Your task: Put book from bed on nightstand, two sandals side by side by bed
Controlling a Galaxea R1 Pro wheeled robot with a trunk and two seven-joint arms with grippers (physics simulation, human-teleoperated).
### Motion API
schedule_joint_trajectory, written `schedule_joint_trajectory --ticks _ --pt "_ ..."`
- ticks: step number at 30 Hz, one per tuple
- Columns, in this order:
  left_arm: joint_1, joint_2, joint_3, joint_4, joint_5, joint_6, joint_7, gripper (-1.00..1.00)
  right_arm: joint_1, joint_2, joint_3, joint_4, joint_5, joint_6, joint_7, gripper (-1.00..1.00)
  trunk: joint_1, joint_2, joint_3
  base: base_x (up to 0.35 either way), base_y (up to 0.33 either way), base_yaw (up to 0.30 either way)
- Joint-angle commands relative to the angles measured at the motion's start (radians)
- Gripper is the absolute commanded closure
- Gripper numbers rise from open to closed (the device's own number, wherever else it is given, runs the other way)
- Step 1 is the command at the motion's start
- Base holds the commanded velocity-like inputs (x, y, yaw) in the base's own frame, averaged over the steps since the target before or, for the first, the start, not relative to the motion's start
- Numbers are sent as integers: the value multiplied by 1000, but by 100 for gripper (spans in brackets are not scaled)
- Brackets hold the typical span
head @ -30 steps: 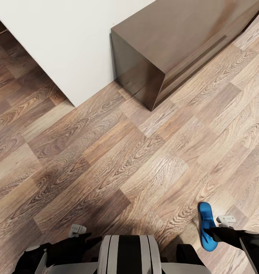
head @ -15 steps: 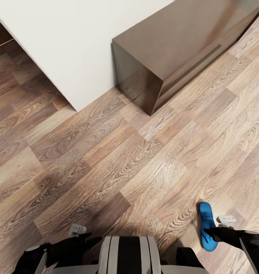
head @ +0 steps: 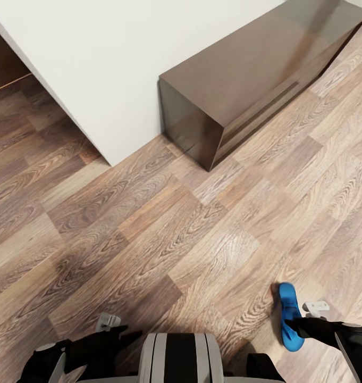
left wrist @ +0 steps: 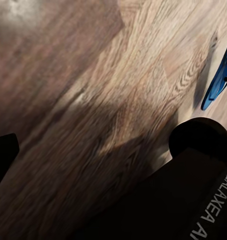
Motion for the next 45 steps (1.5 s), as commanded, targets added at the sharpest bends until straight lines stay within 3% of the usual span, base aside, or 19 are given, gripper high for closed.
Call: schedule_joint_trajectory --ticks 1,45 --pt "0 0 0 0 5 8 -1 -100 0 1 -3 -1 11 2 9 100 -1 0 4 0 0 0" --pt "0 1 0 0 6 8 -1 -100 0 1 -2 -1 11 1 9 100 -20 10 174 0 0 0"
